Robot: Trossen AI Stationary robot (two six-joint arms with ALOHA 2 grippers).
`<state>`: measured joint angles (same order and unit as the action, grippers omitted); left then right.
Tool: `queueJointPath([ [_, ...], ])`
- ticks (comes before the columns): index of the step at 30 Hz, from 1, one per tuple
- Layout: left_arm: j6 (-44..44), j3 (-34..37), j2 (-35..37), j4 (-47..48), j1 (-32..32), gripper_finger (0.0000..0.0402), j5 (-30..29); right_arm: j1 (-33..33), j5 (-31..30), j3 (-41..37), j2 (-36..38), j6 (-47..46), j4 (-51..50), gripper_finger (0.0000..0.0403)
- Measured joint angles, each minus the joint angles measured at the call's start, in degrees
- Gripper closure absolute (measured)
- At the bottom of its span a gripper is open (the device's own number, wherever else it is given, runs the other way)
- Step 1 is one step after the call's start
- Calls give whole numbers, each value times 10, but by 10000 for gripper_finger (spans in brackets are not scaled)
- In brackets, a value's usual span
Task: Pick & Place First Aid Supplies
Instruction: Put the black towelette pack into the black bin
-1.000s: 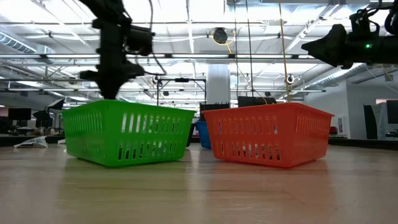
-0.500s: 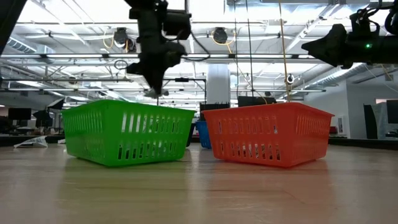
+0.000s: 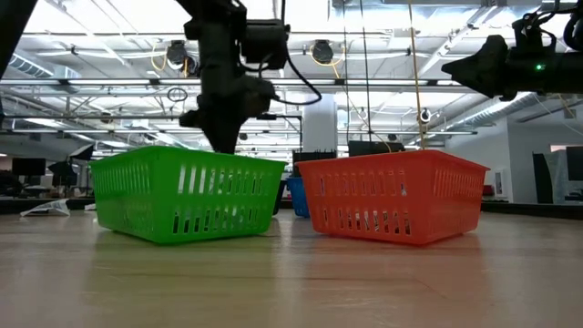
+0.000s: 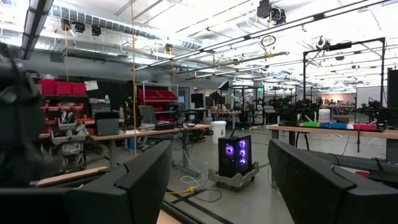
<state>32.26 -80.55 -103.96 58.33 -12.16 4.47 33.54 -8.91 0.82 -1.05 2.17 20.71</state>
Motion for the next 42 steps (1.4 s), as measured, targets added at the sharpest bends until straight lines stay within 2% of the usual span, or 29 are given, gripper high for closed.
queueJointPath([
  [6,24,64,0,-75,22,390,0,0,0,0,0,0,0,140],
  [13,29,71,0,-91,26,344,-1,0,0,0,0,0,0,140],
  [17,21,71,0,-91,26,301,0,0,0,0,0,0,0,140],
  [23,-2,70,8,-84,11,212,17,0,0,0,0,0,0,140],
  [27,6,68,33,-84,-5,175,31,0,0,0,0,0,0,140],
  [33,-6,68,68,-79,-28,159,35,0,0,0,0,0,0,140],
  [42,-138,68,93,-13,-50,158,45,0,0,0,0,0,0,140],
])
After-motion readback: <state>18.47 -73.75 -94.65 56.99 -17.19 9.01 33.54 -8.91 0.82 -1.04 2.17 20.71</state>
